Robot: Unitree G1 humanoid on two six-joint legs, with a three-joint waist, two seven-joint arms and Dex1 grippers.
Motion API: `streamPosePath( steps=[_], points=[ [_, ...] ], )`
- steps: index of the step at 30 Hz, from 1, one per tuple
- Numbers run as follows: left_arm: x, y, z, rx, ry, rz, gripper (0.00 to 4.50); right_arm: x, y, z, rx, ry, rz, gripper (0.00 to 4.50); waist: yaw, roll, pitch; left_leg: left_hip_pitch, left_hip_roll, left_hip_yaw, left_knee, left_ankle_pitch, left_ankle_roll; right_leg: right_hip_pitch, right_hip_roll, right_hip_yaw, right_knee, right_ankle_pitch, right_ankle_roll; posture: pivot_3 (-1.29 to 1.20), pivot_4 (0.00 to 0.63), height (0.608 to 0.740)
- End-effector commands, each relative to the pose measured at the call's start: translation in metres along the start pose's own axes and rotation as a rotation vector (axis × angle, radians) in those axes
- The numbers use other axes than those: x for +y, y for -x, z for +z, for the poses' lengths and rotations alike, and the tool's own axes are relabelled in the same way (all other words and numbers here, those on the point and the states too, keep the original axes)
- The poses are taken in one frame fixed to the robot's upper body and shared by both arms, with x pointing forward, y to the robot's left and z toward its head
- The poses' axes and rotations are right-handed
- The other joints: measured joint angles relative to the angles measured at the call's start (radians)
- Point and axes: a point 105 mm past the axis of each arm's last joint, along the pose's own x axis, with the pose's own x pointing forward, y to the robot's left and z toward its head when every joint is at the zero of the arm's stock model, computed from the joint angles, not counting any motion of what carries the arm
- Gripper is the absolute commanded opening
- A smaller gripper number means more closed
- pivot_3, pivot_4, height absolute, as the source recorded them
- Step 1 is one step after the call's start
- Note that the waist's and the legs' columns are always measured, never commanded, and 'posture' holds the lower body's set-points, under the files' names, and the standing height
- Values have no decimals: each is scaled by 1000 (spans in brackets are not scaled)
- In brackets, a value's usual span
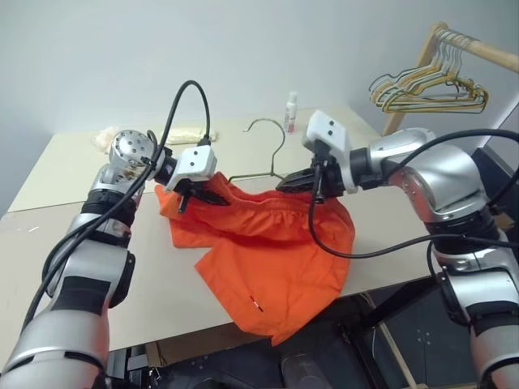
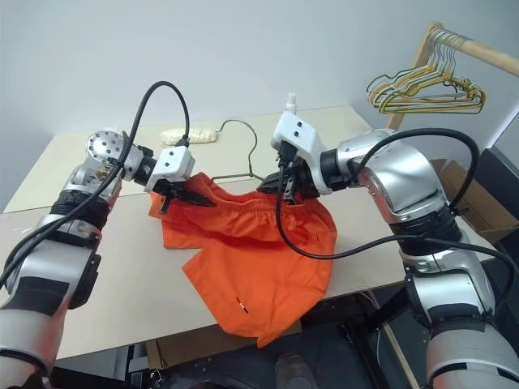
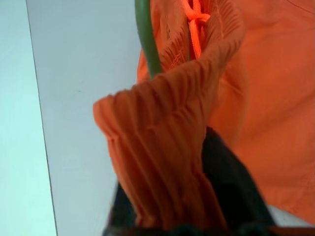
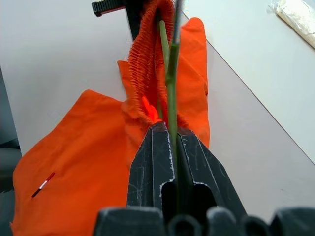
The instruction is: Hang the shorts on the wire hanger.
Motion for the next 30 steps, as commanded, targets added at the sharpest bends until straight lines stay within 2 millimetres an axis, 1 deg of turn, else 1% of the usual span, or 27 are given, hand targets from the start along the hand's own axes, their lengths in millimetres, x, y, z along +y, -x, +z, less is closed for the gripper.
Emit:
streamPosePath(
  steps=[1, 3, 6, 7, 10, 11, 12, 13, 14, 16, 18, 20, 22, 24, 26, 27, 29, 30],
  points=[
    [9, 8, 17, -24, -67, 22, 29, -4, 6, 18, -32, 91, -45, 0, 0, 0, 0, 0, 0, 0, 0, 0, 0, 0, 0, 0, 0, 0, 0, -254, 0, 740],
    [12, 7, 17, -32, -66, 57, 29, -4, 6, 18, -32, 98, -48, 0, 0, 0, 0, 0, 0, 0, 0, 0, 0, 0, 0, 0, 0, 0, 0, -255, 0, 740],
    [10, 7, 13, -29, -43, 56, 29, -7, 8, 19, -39, 99, -75, 0, 0, 0, 0, 0, 0, 0, 0, 0, 0, 0, 0, 0, 0, 0, 0, -257, 0, 740],
    [9, 8, 12, -29, -33, 54, 7, -9, 10, 19, -40, 99, -86, 271, 0, 0, 0, 0, 0, 0, 0, 0, 0, 0, 0, 0, 0, 0, 0, -263, 0, 740],
    [7, 8, 7, -23, -13, 57, 0, -15, 28, 21, -46, 95, -135, 1092, 0, 0, 0, 0, 0, 0, 0, 0, 0, 0, 0, 0, 0, 0, 0, -269, 0, 740],
    [6, 8, 6, -24, -7, 55, 0, -14, 36, 21, -49, 101, -147, 1457, 1, 0, 0, 0, 0, 0, 0, 0, 0, 0, 0, 0, 0, 0, 0, -273, 0, 740],
    [5, 8, 5, -26, -4, 53, 0, -13, 42, 22, -50, 106, -153, 1831, 2, 0, 0, 0, 0, 0, 0, 0, 0, 0, 0, 0, 0, 0, 0, -273, 0, 740],
    [5, 8, 5, -27, -1, 52, 0, -13, 46, 22, -51, 108, -158, 2093, 2, 0, 0, -1, 0, -1, 0, 0, 0, 0, -1, 0, 0, 0, 0, -275, 0, 740],
    [5, 8, 4, -29, 5, 53, 0, -11, 52, 21, -50, 112, -164, 2478, 2, 0, 0, -1, -1, -1, 0, 0, 0, 0, -1, 0, 0, 0, 0, -278, 0, 740],
    [5, 8, 3, -30, 14, 57, 0, -6, 68, 18, -47, 107, -182, 3145, 2, 0, 0, -1, -1, -1, 0, 0, 0, 0, -1, 0, -1, 0, 0, -280, 0, 740],
    [6, 8, 2, -29, 20, 67, 0, -3, 86, 11, -24, 84, -213, 3814, 4, 0, 0, -1, 0, -1, 0, 0, 0, 1, -1, -1, -2, 0, 0, -277, 0, 740],
    [6, 8, 2, -28, 22, 71, 0, 1, 97, -3, 27, 70, -229, 4482, 3, 0, 0, -1, 0, -1, 0, 0, 0, 1, -1, -1, -3, 0, 0, -279, 0, 740],
    [6, 8, 2, -28, 20, 72, 0, 7, 98, -17, 75, 44, -211, 4482, 2, 0, 0, -1, 0, -1, 0, 0, 0, 2, 0, -1, -6, 0, 0, -279, 0, 740],
    [7, 7, 4, -33, 19, 73, 0, 7, 90, -35, 165, 62, -222, 4482, -4, 0, 0, -1, 2, 1, -1, 0, 0, 2, 0, -1, -7, 0, 0, -285, 0, 740],
    [8, 5, 6, -39, 15, 74, 0, 2, 78, -50, 231, 55, -238, 4482, -9, 0, 0, 0, 3, 3, -1, 0, 0, 3, 1, 0, -9, 0, 0, -288, 0, 740],
    [9, 5, 7, -42, 13, 72, 0, -2, 72, -55, 254, 53, -250, 4482, -11, 0, 0, 1, 4, 3, -1, 0, 0, 3, 1, 0, -10, 0, 0, -288, 0, 740],
    [9, 4, 7, -45, 12, 71, 0, -7, 61, -59, 266, 41, -257, 4482, -20, 0, 0, 1, 4, 4, -1, 0, 0, 3, 1, 0, -12, 0, 0, -288, 0, 740],
    [9, 4, 8, -45, 11, 71, 0, -10, 57, -58, 263, 31, -261, 4317, -21, 0, 0, 1, 4, 4, -1, 0, 0, 3, 1, 1, -11, 0, 0, -288, 0, 740]
  ],
)
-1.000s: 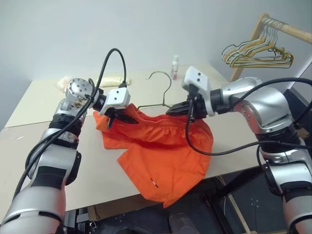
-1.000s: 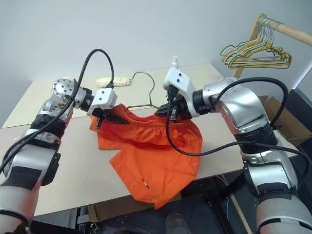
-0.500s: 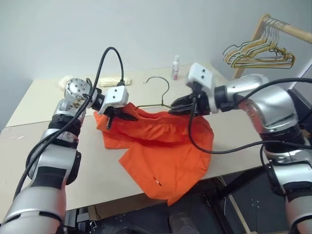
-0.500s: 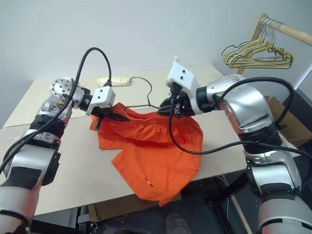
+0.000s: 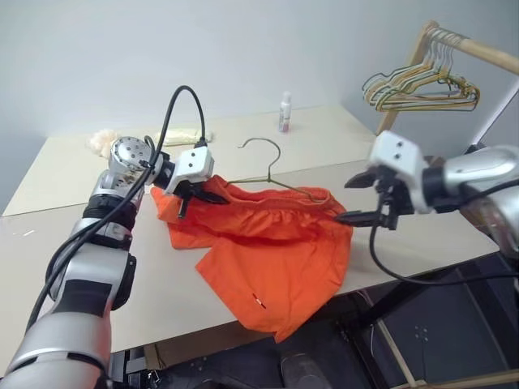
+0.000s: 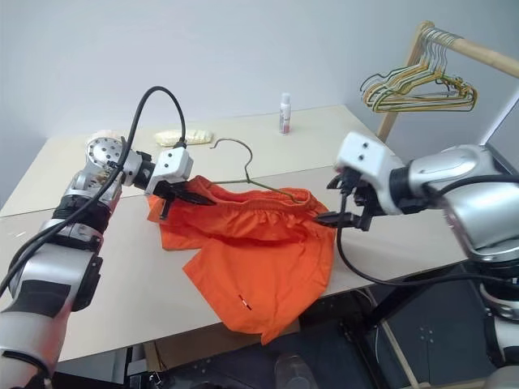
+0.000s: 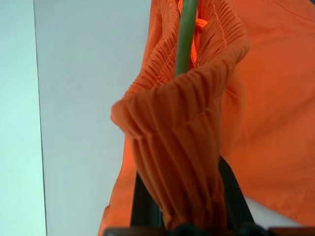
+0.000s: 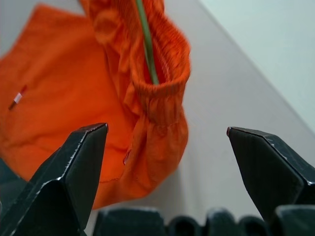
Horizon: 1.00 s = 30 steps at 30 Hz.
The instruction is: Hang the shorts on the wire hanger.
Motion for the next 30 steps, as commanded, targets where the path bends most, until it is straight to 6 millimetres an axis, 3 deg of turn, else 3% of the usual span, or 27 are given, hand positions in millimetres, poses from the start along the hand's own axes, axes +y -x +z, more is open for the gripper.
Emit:
streamPosePath(
  steps=[1, 3, 9, 14, 15, 18, 24, 30],
  points=[
    [9, 8, 15, -28, -44, 39, 0, -10, -8, 13, -13, 34, -44, 4126, -2, 0, 0, 0, 0, 0, 0, 0, 0, 0, 0, 0, 0, 0, 0, -283, 0, 740],
    [9, 8, 15, -28, -48, 35, 0, -8, -15, 20, -19, 49, -14, 3731, -5, 0, 0, -1, 0, 0, 0, 0, 0, -1, 0, 0, 0, 0, 0, -283, 0, 740],
    [7, 8, 16, -39, -56, 32, 0, -3, -24, 25, -6, 85, 43, 1519, 4, 0, 0, -1, -1, -2, 1, 0, 0, 0, 0, 0, 1, 0, 0, -271, 0, 740],
    [6, 6, 20, -74, -79, 36, 0, 1, -25, 24, -14, 77, 78, 110, 5, 0, 0, -1, -1, -1, 0, 0, 0, -1, 0, 0, 1, 0, 0, -270, 0, 740],
    [6, 6, 21, -89, -81, 43, 0, 2, -24, 24, -18, 62, 79, 108, 5, 0, 0, -1, -1, -1, 1, 0, 0, -1, -1, 0, 1, 0, 0, -270, 0, 740],
    [5, 7, 30, -157, -68, 29, 713, 5, -20, 19, -27, 19, 89, 108, 6, 0, 0, -1, -1, -1, 1, 0, 0, -1, 0, 0, 2, 0, 0, -271, 0, 740],
    [11, 15, 52, -307, -40, 92, 2583, 18, 1, -16, -34, -208, 55, 108, 24, 0, 0, -3, -2, -3, 1, 0, 0, -1, -1, -1, 2, 0, 0, -288, 0, 740],
    [39, 24, 80, -525, 15, 413, 4456, 34, 32, -60, -29, -485, -104, 108, 33, 0, 0, -3, -2, -5, 1, 0, 0, 1, -2, 0, 1, 0, 0, -326, 0, 740]
  ],
)
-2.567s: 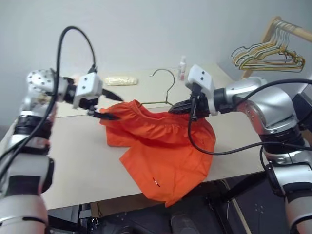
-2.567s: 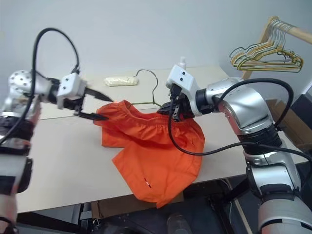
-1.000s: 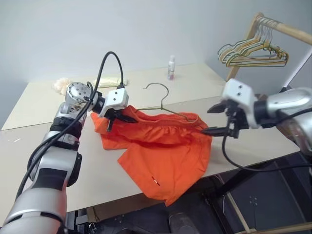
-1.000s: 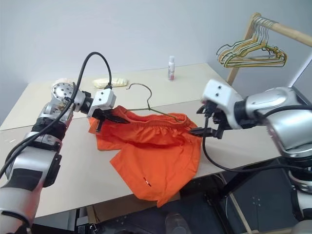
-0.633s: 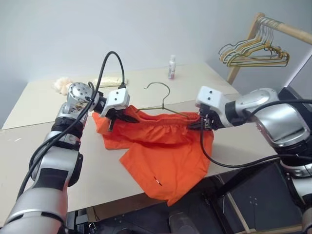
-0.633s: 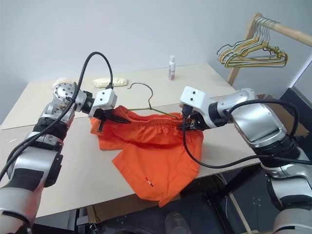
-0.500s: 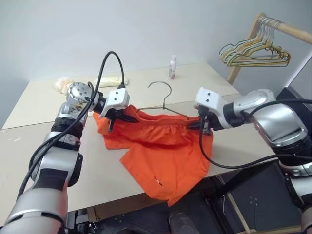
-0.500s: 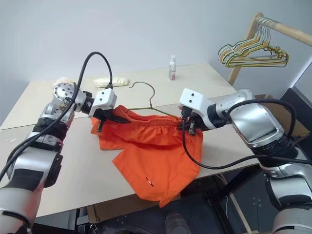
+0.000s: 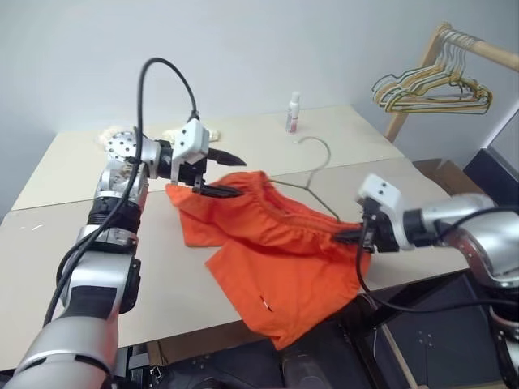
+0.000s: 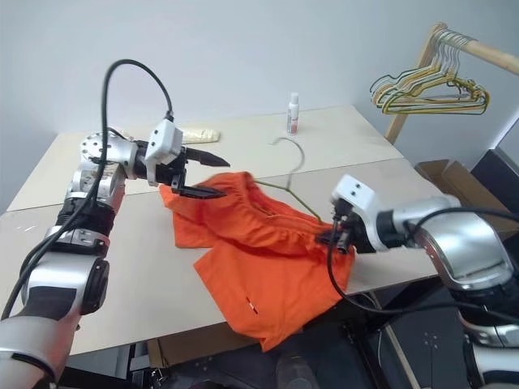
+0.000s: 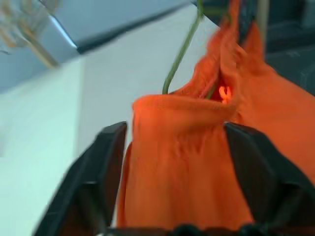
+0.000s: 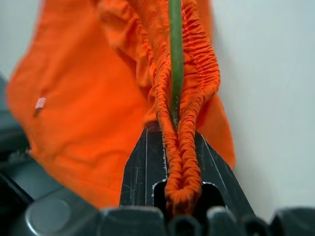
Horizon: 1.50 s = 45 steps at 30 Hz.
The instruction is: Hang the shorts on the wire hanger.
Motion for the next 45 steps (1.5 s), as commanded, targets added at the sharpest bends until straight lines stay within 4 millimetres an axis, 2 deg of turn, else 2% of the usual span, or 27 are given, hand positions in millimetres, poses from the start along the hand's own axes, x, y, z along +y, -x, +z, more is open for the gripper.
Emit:
streamPosePath(
  steps=[1, 4, 7, 10, 13, 18, 20, 26, 31, 33, 37, 43, 45],
  points=[
    [20, 0, 29, -152, 4, 189, 4456, 2, 29, -1, -83, -60, -111, 108, 1, 0, 0, 1, 0, 0, 0, 0, 0, 0, 0, 0, -1, 0, 0, -347, 0, 740],
    [14, -4, 45, -256, 78, 216, 4456, 2, 46, -20, -101, -180, -201, 108, -9, 0, 0, 1, 1, 0, 0, 0, 0, 1, 1, 1, -2, 0, 0, -364, 0, 740],
    [-2, -11, 63, -347, 163, 182, 4456, -6, 64, -40, -133, -312, -324, 108, -19, 1, -1, 1, 1, 1, -1, 0, 0, 2, 1, 2, -2, 0, 0, -384, 0, 740],
    [-21, -19, 80, -429, 285, 145, 4456, -25, 90, -59, -192, -436, -526, 108, -23, 3, -2, 4, 1, 1, -1, 0, 0, 6, 1, 3, -4, 0, 0, -399, 0, 740],
    [-36, -24, 89, -458, 340, 112, 4456, -43, 112, -67, -253, -522, -672, 108, -34, 5, -3, 8, 1, 0, -1, -1, 1, 12, 1, 3, -5, 0, 0, -413, 4, 740],
    [-48, -32, 92, -469, 371, 96, 4456, -83, 152, -75, -330, -692, -942, 108, -63, 11, -7, 20, 2, 2, -4, -2, 2, 27, 2, 4, -16, -1, 1, -430, 10, 740],
    [-49, -33, 91, -467, 374, 95, 4456, -95, 163, -75, -350, -751, -984, 108, -73, 14, -8, 25, 2, 2, -9, -2, 2, 33, 2, 4, -27, -1, 1, -433, 8, 740],
    [-47, -34, 90, -464, 366, 98, 4456, -131, 203, -72, -442, -1011, -1075, 108, -104, 20, -11, 25, 1, 5, -11, -2, 2, 34, 3, 7, -28, -1, 1, -433, 0, 740],
    [-49, -34, 88, -459, 358, 103, 4456, -145, 230, -66, -493, -1187, -1090, 108, -115, 20, -11, 29, 1, 7, -15, -1, 3, 36, 4, 7, -31, -1, 1, -429, 0, 740],
    [-50, -34, 87, -458, 356, 103, 4456, -147, 236, -66, -490, -1243, -1094, 108, -120, 20, -10, 30, 1, 7, -17, -1, 3, 42, 4, 7, -36, -1, 1, -428, 0, 740],
    [-50, -34, 87, -454, 345, 101, 4456, -150, 238, -72, -461, -1361, -1086, 108, -121, 14, -5, 46, 1, 8, -21, -3, 2, 64, 4, 5, -46, -2, 3, -426, 0, 740],
    [-51, -32, 89, -451, 324, 100, 4456, -153, 223, -79, -379, -1369, -1134, 108, -122, 14, -5, 46, 2, 8, -21, -4, 2, 67, 4, 5, -49, -2, 3, -409, 0, 740],
    [-51, -32, 90, -449, 319, 100, 4500, -153, 220, -80, -369, -1358, -1163, 837, -123, 15, -5, 46, 2, 8, -21, -4, 2, 67, 4, 5, -49, -2, 4, -405, 0, 740]
  ],
)
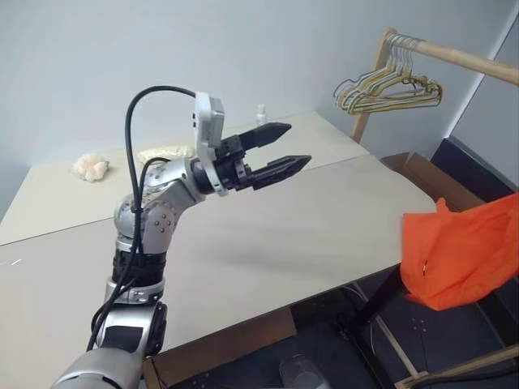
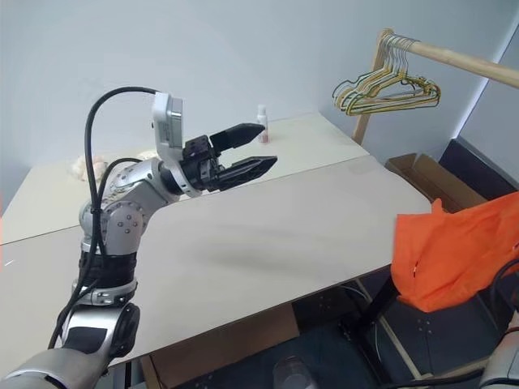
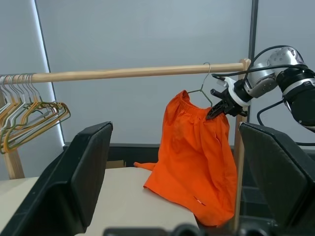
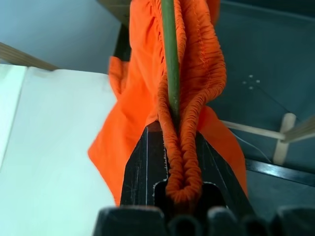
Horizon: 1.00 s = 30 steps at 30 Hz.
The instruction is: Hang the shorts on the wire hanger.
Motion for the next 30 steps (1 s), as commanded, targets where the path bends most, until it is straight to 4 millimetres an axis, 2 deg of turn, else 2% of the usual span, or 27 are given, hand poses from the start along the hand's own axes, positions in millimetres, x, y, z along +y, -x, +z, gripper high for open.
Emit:
streamPosePath(
  steps=[1, 6, 10, 11, 15, 19, 21, 23, 25, 26, 29, 30],
  points=[
    [-4, -1, 11, -13, -61, -15, 4500, 4, 4, 2, -52, 24, -19, 1087, 1, 1, -1, 0, 0, 0, 0, 0, 0, 0, 0, 0, 0, 0, 0, -401, 0, 740],
    [-2, 1, 13, -9, -76, -4, 4500, 6, 16, 13, -189, 110, -114, 2826, 8, 5, -3, 0, 0, -1, 0, 0, 0, 0, 0, -1, 1, 0, 0, -393, 0, 740],
    [-2, 1, 15, -10, -86, 1, 4500, 18, 34, 26, -356, 191, -170, 4275, 13, 7, -4, 0, 0, -1, 0, 0, 0, 0, 0, 0, 1, 0, 1, -387, 0, 740],
    [-2, 2, 16, -11, -88, 2, 4500, 22, 40, 30, -415, 224, -203, 4465, 12, 7, -4, 0, 0, -1, 0, 0, 0, -1, 0, 0, 1, 0, 1, -382, 0, 740],
    [-2, 3, 18, -13, -96, 6, 4500, 45, 70, 40, -776, 410, -362, 4465, 13, 7, -4, 1, 0, -1, 0, 0, 0, -1, 0, 0, 2, 0, 1, -375, 0, 740],
    [-1, 5, 18, -10, -102, 20, 4500, 90, 93, 18, -1175, 644, -345, 4465, 15, 6, -3, 5, 0, -2, 1, 0, 0, -3, 0, 1, 5, -1, 3, -366, 0, 740],
    [2, 9, 19, -8, -119, 52, 4500, 123, 108, -6, -1363, 750, -186, 4465, 16, 5, -3, 6, -1, -2, 1, 0, 0, -3, -1, 1, 5, -2, 4, -354, 0, 740],
    [3, 12, 20, -9, -132, 75, 4500, 143, 116, -23, -1447, 801, -42, 4465, 18, 5, -2, 6, -1, -2, 1, 0, -1, -3, -1, 1, 5, -2, 4, -340, 0, 740],
    [9, 25, 17, 21, -174, 134, 4500, 183, 108, -67, -1306, 902, 415, 4465, 19, 2, -1, 6, -1, -3, 1, 0, -1, -3, -1, 1, 5, -2, 4, -313, 0, 740],
    [9, 32, 13, 57, -184, 143, 4500, 196, 106, -88, -1225, 943, 598, 4465, 17, -1, 1, 7, 0, -3, 1, 0, -1, -2, 0, 1, 5, -2, 4, -313, 0, 740],
    [8, 52, 3, 143, -177, 158, 4500, 213, 96, -131, -997, 1079, 925, 4465, 24, -7, 5, 8, 2, -4, 1, -1, -1, -1, 2, 0, 6, -2, 4, -282, 0, 740],
    [8, 57, 0, 162, -179, 164, 4500, 215, 95, -139, -944, 1106, 989, 4465, 31, -9, 6, 8, 2, -4, 1, -1, -1, -2, 2, 0, 6, -2, 4, -249, 0, 740]
  ],
)
